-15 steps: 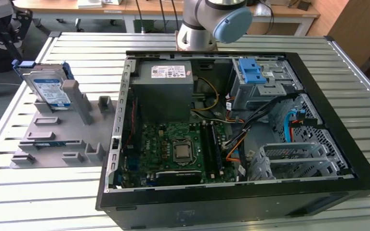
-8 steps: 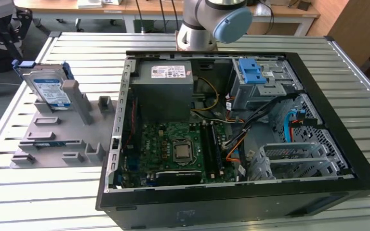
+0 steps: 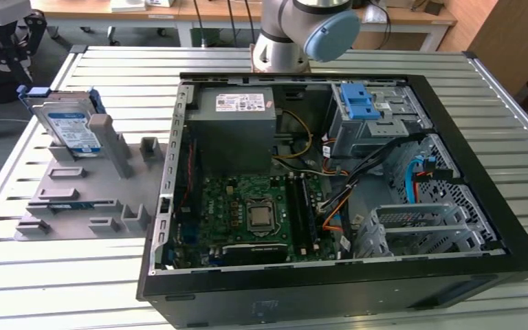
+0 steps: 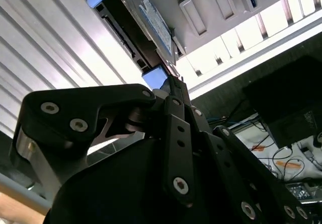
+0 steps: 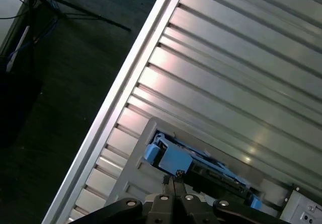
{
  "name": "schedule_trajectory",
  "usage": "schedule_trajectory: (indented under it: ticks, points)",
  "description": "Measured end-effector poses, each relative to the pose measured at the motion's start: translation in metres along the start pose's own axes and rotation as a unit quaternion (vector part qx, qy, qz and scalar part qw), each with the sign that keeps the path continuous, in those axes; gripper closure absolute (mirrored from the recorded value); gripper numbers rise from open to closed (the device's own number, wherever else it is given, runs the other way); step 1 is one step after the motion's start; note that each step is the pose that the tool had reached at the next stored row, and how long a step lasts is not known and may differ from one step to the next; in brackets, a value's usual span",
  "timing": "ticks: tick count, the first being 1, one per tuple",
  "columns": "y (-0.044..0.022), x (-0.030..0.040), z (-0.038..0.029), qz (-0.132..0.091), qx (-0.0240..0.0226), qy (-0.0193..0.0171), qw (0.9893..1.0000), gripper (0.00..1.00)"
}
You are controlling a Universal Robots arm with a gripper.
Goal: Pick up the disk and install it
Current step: 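Pick up the disk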
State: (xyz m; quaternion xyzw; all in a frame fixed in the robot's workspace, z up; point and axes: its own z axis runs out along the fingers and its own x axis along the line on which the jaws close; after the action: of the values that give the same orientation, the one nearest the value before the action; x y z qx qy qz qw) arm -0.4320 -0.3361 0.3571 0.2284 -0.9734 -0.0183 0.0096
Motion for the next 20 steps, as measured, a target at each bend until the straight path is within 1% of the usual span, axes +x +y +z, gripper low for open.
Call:
schedule_trajectory:
  ticks: [2, 4, 7, 9, 11, 14, 17, 19, 20]
  points:
    - [0.0000, 0.0000, 0.0001, -0.018, 0.0002, 0.0006, 0.9998, 0.89]
    - [0.0000, 0.0000, 0.0002, -0.037, 0.0005, 0.0012, 0.9993, 0.89]
    - [0.0000, 0.0000, 0.0003, -0.064, 0.0010, 0.0018, 0.9980, 0.89]
    - [0.0000, 0.0000, 0.0004, -0.082, 0.0013, 0.0023, 0.9967, 0.89]
    - [0.0000, 0.0000, 0.0006, -0.100, 0.0016, 0.0029, 0.9950, 0.89]
    - [0.0000, 0.0000, 0.0009, -0.127, 0.0021, 0.0036, 0.9919, 0.89]
    - [0.0000, 0.0000, 0.0012, -0.154, 0.0026, 0.0042, 0.9881, 0.89]
    - [0.0000, 0.0000, 0.0014, -0.172, 0.0032, 0.0043, 0.9852, 0.89]
    - [-0.0001, 0.0000, 0.0015, -0.181, 0.0037, 0.0042, 0.9835, 0.89]
